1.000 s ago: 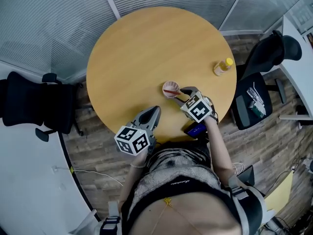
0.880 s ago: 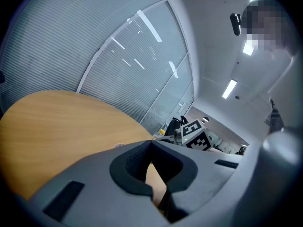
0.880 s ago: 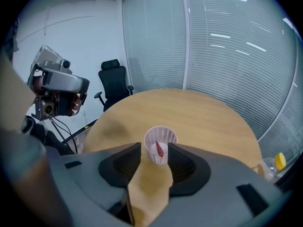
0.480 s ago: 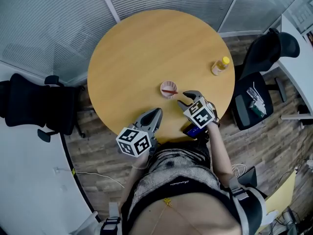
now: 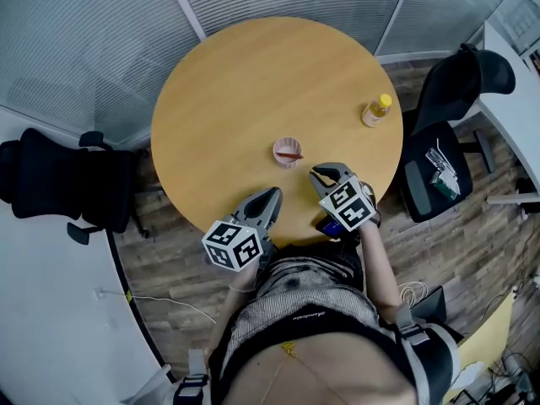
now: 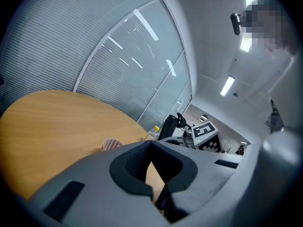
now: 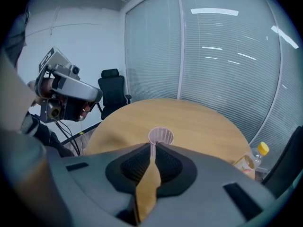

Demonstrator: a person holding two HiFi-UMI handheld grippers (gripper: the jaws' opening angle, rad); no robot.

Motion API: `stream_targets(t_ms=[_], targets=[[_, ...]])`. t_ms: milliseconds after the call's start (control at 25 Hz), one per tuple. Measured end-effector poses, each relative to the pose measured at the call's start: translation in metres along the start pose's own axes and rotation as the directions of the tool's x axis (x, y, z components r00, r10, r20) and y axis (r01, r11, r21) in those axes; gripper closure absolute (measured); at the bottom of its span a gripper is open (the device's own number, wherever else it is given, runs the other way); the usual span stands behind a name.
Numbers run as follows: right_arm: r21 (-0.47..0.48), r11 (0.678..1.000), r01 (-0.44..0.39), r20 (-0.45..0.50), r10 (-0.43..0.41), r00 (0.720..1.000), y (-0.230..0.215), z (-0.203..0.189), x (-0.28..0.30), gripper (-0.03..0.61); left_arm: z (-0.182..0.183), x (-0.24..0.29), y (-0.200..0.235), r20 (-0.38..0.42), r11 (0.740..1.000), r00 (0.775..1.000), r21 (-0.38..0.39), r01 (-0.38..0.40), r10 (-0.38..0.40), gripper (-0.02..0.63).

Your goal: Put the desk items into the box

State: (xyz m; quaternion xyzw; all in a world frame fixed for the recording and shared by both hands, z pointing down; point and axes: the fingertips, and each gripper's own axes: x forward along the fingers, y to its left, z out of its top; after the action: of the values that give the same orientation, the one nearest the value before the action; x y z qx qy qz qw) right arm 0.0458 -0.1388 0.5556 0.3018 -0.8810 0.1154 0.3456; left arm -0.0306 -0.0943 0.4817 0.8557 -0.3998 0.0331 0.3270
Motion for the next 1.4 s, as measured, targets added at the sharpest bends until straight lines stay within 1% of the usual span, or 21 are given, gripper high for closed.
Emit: stream_targets(t_ms=[240,440,520,640,800,1000,1120,1400], targets=[[0.052,0.999,-0.015,0.073,0.011,0.997,0.009,0.001,-0.016,0.541,-0.006,0.006,-0.011,-0.003,1.000,1.000,0.002,0.014,-0.014,0.612],[0.067,0.997,-0.040,0.137,0.030,0.990,0.015,0.003,-0.029,0.541,-0.010,0.012,-0.020,-0.005,1.000,1.000,-0.001,0.023,-0.023,0.612],[0.060,0.996,-0.062,0.166,0.051,0.985,0.020,0.005,-0.034,0.541,-0.012,0.015,-0.023,-0.003,1.000,1.000,-0.002,0.025,-0.025,0.612],[0.022,0.995,-0.100,0.200,0.093,0.975,0.028,0.008,-0.040,0.543,-0.015,0.018,-0.029,0.004,1.000,1.000,-0.002,0.027,-0.027,0.612],[0.025,0.987,-0.161,0.279,0.148,0.949,0.036,0.017,-0.050,0.546,-0.018,0.020,-0.036,0.020,1.000,1.000,-0.009,0.022,-0.022,0.612],[0.052,0.974,-0.219,0.407,0.180,0.896,0.041,0.034,-0.067,0.548,-0.016,0.019,-0.044,0.044,1.000,0.999,-0.005,0.024,-0.023,0.612],[0.038,0.974,-0.222,0.449,0.182,0.875,0.040,0.046,-0.080,0.548,-0.008,0.018,-0.050,0.067,1.000,0.997,0.015,0.022,-0.023,0.612],[-0.011,0.981,-0.196,0.508,0.174,0.843,0.033,0.075,-0.110,0.548,0.023,0.013,-0.068,0.133,0.997,0.991,0.076,0.022,-0.032,0.612]])
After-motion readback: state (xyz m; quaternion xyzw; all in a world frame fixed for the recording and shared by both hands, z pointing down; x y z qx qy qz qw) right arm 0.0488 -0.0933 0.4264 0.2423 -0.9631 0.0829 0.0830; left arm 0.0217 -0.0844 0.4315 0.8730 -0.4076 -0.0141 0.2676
